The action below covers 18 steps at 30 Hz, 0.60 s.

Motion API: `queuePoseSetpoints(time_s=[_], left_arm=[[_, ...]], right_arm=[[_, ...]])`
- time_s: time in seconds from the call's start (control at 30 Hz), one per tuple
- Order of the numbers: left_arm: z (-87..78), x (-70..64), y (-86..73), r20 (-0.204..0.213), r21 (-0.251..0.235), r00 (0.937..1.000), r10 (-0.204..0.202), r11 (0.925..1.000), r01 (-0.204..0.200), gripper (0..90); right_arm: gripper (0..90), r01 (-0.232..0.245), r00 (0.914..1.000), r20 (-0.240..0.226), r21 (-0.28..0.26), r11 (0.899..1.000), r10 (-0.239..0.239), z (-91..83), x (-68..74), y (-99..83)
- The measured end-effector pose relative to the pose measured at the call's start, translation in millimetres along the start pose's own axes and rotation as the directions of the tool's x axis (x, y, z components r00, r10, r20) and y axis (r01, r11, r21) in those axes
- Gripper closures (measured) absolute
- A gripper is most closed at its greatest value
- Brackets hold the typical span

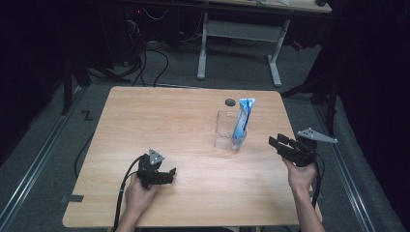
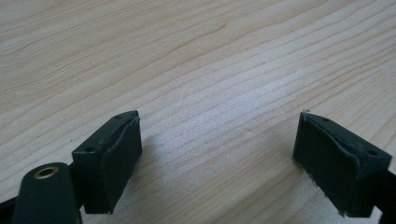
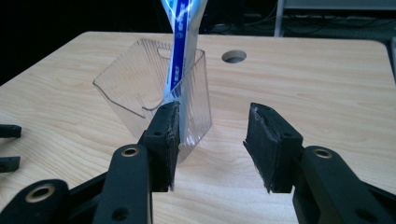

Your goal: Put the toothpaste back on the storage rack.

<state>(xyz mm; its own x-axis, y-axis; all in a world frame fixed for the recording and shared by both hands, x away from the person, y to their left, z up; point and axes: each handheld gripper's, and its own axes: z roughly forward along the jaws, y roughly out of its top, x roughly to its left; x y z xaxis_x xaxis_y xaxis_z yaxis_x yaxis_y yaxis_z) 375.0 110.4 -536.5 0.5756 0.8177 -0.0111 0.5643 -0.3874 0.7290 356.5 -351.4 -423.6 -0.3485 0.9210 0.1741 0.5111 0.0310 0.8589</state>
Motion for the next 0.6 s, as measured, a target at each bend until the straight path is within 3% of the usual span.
queuePoseSetpoints(time_s=[0.2, 0.6], left_arm=[[0.0, -0.1, 0.0, 0.0, -0.001, 1.0, -0.001, 1.0, 0.001, 15.6], [0.0, -0.1, 0.0, 0.0, -0.001, 1.0, -0.001, 1.0, 0.001, 15.6]], right_arm=[[54.5, -0.023, 0.9997, 0.01, 0.02, 1.0, 0.023, 8.6, -4.8, -11.0], [54.7, -0.027, 0.9994, 0.023, 0.037, 0.999, 0.026, 13.8, -6.9, -19.7]])
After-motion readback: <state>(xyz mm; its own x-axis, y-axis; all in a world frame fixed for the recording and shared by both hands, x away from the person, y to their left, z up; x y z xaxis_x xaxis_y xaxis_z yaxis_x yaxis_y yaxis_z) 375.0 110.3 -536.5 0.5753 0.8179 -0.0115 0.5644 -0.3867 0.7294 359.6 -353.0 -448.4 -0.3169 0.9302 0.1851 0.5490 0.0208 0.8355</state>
